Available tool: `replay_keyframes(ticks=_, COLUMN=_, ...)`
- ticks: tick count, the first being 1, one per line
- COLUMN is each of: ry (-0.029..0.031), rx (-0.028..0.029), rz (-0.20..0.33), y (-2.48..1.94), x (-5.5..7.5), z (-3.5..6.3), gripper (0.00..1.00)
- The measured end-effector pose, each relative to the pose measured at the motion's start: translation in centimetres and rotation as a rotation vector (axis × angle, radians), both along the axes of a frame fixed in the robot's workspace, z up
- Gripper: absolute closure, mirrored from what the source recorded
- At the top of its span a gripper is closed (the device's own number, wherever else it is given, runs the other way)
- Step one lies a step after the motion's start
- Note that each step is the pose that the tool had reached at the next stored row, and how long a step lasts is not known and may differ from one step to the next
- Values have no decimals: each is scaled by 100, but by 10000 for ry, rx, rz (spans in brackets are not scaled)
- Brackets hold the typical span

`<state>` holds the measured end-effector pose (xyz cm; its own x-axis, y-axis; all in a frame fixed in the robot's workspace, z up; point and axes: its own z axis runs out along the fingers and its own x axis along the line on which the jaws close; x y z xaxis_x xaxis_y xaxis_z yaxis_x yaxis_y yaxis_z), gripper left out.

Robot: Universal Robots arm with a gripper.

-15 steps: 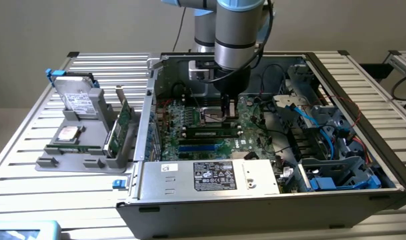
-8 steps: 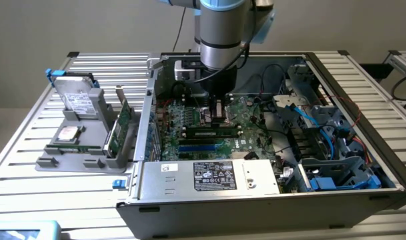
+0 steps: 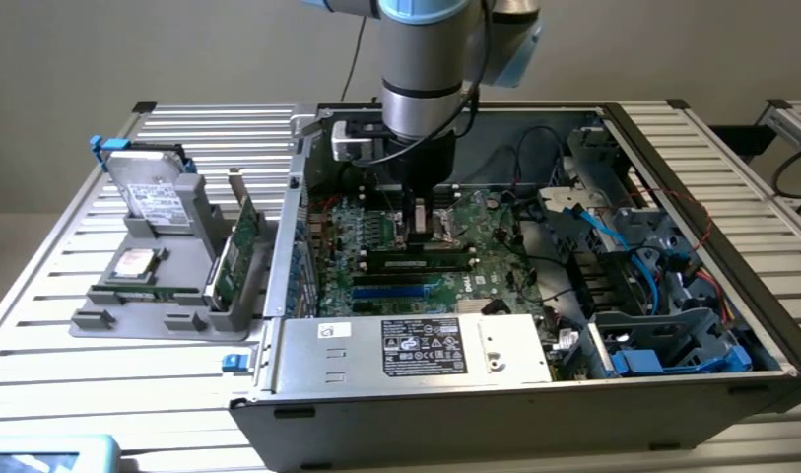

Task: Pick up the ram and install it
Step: 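Press down the ram until it locks into place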

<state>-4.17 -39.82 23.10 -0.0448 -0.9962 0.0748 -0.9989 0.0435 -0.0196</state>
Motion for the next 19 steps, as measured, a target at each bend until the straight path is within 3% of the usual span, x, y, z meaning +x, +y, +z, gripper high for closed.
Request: replay_keyframes(ticks=19, ry=-32, rx=-3, rz=25, y=0, x=-20, z=-57, gripper=89)
